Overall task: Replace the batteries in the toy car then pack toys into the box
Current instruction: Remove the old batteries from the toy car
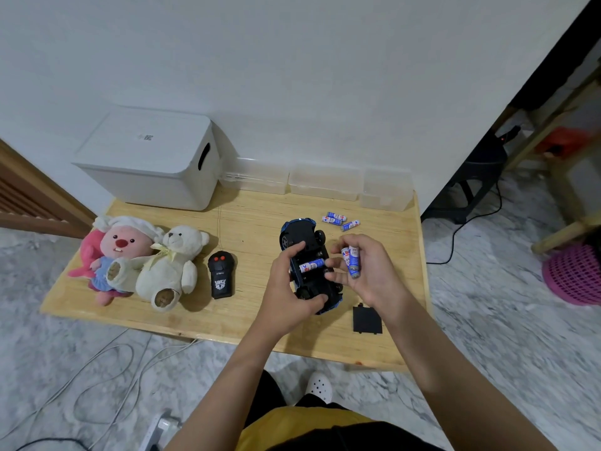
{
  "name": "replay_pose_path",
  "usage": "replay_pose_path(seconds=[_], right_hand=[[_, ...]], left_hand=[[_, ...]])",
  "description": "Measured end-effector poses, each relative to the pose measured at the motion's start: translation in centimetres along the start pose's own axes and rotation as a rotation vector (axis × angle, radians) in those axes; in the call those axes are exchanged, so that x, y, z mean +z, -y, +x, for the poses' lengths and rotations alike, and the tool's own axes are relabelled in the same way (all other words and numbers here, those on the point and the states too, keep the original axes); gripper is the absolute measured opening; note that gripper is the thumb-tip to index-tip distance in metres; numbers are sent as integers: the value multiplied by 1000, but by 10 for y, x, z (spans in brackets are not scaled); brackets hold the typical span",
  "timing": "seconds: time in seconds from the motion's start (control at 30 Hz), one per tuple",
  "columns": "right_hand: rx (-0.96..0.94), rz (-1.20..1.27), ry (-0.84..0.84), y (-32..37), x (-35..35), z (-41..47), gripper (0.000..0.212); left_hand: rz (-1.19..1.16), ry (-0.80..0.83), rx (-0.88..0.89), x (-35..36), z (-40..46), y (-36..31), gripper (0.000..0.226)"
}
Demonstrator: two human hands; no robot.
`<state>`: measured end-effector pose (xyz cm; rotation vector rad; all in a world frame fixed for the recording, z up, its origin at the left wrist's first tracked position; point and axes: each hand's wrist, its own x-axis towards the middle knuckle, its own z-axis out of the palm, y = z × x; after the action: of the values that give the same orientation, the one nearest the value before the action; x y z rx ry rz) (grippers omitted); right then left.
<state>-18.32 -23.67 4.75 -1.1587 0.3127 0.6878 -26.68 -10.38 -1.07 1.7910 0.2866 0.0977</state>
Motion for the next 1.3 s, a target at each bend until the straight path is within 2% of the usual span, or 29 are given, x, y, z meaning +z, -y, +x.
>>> replay_pose_path(seconds=[0.07, 0.13, 0.2, 0.27, 0.37, 0.5, 0.7, 0.93, 1.1, 1.3], right_hand=[[-90, -325, -5, -1, -1, 0, 22], [-263, -679, 8, -4, -3, 0, 24], [-431, -971, 92, -4, -7, 0, 16], [-452, -1176, 212, 0, -11, -1, 14], [-439, -1379, 350, 9, -11, 2, 25], [-402, -1540, 483, 20, -8, 9, 33], [-414, -1674, 579, 30, 2, 14, 32], [-549, -1946, 656, 30, 10, 16, 35], [-599, -2007, 722, 29, 13, 15, 38], [-666, -2003, 712, 21, 8, 15, 39]], left_hand=[[-2, 31, -7, -3, 0, -1, 87], [1, 69, -11, -7, 1, -3, 86], [-2, 111, -22, -13, 2, -6, 85], [-4, 157, -48, -18, 3, -10, 85], [19, 228, -90, -27, 8, -14, 86], [50, 329, -123, -34, 16, -18, 81], [27, 425, -184, -39, 22, -23, 70], [39, 442, -229, -39, 20, -19, 68], [26, 438, -235, -39, 19, -16, 71], [26, 437, -234, -39, 15, -15, 73]])
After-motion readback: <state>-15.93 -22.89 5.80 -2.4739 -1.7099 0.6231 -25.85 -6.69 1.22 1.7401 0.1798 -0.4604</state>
